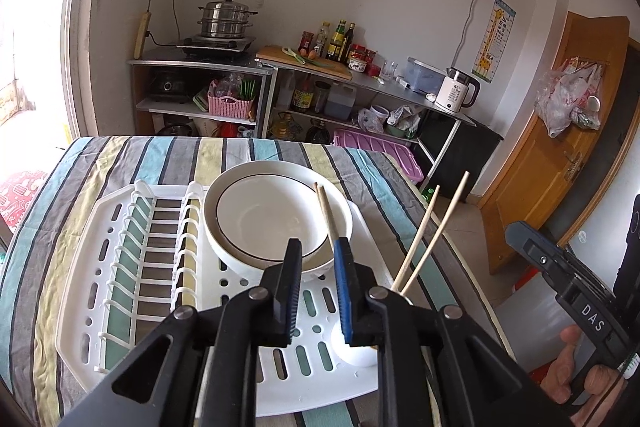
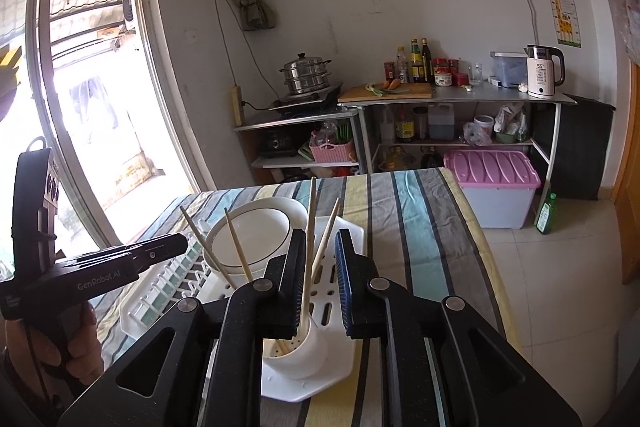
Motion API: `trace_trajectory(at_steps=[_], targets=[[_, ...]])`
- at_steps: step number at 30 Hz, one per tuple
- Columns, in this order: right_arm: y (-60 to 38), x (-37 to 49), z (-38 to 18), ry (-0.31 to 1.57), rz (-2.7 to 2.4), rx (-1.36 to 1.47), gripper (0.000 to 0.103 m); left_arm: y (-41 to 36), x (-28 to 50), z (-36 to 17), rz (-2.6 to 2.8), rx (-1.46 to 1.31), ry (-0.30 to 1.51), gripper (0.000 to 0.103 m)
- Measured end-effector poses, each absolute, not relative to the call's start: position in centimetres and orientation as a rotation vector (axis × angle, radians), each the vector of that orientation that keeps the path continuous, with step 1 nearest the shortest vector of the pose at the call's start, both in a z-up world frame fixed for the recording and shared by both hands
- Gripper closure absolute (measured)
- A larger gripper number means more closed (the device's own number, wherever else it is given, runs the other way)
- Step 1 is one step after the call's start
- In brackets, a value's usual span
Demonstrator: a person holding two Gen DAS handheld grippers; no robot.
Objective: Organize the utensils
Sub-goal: 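Drop the chopstick into the white cup with the left tool while the right tool releases its own, then move both tools back over the remaining chopsticks on the cloth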
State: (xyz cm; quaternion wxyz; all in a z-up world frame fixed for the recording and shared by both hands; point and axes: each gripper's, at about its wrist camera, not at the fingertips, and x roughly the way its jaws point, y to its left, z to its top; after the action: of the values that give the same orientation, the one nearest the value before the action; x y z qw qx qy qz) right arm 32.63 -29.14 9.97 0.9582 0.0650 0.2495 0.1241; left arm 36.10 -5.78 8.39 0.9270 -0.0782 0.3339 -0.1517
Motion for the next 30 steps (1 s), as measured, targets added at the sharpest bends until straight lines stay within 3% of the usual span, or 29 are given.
trace_trajectory(at_steps=[14,30], targets=[[-27.7,22.1,10.1,0.444,0.295,0.122,0.088,-1.7,23.9,8.5,-0.288,-0.124,0.579,0.086],[-25.7,14.1,5.5,0.540,0.364,0.118,0.088,1.0,13.7,3.8,-0.262,-0.125,0.632,0.086]])
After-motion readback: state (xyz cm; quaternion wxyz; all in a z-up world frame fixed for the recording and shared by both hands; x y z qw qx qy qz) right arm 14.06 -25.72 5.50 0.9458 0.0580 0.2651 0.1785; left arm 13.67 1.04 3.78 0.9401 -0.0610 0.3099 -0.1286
